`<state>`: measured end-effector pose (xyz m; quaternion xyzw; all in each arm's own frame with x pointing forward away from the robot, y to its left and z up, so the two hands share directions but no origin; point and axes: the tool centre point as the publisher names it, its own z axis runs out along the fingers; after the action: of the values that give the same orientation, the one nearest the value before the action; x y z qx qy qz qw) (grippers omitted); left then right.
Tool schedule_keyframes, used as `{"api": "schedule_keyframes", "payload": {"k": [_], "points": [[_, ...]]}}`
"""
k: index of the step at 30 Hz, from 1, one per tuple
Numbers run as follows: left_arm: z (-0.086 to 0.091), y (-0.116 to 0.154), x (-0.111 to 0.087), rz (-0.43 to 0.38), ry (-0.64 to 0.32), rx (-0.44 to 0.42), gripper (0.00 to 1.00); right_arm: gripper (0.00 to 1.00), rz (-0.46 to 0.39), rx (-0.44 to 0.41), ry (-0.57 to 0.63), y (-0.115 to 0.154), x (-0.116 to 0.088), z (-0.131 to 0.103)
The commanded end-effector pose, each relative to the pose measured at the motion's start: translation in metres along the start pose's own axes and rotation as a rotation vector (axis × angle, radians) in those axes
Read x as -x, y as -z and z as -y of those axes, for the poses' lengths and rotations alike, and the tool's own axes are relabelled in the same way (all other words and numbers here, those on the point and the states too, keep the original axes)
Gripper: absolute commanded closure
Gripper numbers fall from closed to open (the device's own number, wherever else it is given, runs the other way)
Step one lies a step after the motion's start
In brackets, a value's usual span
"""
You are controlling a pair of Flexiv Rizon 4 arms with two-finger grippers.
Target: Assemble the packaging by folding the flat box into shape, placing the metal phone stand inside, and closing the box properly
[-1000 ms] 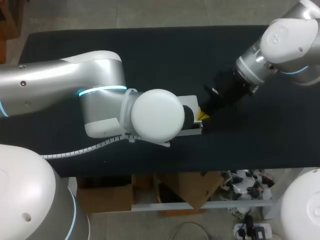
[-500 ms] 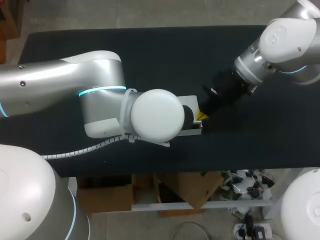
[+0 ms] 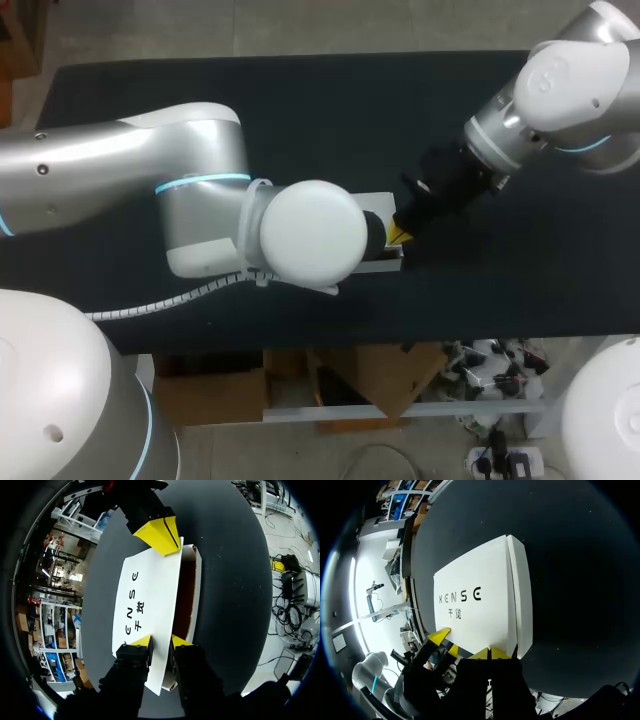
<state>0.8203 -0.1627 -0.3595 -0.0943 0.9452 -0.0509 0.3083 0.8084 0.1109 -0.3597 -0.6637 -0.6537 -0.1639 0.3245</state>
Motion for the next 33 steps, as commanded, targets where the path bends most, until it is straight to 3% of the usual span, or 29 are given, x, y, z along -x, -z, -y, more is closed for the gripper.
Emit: {"api": "schedule_keyframes", "payload": {"k": [1,33], "points": [[-0.001,0.003,-0.001,0.007,0.001,0.001,0.75,1.0,0.002,0.004,-0.002,-0.002,0.001,0.001],[-0.012,0.024,-0.001,0.015,0.011,-0.051,0.63,1.0,-0.005,0.013,-0.004,0.008,0.003,-0.006]]}}
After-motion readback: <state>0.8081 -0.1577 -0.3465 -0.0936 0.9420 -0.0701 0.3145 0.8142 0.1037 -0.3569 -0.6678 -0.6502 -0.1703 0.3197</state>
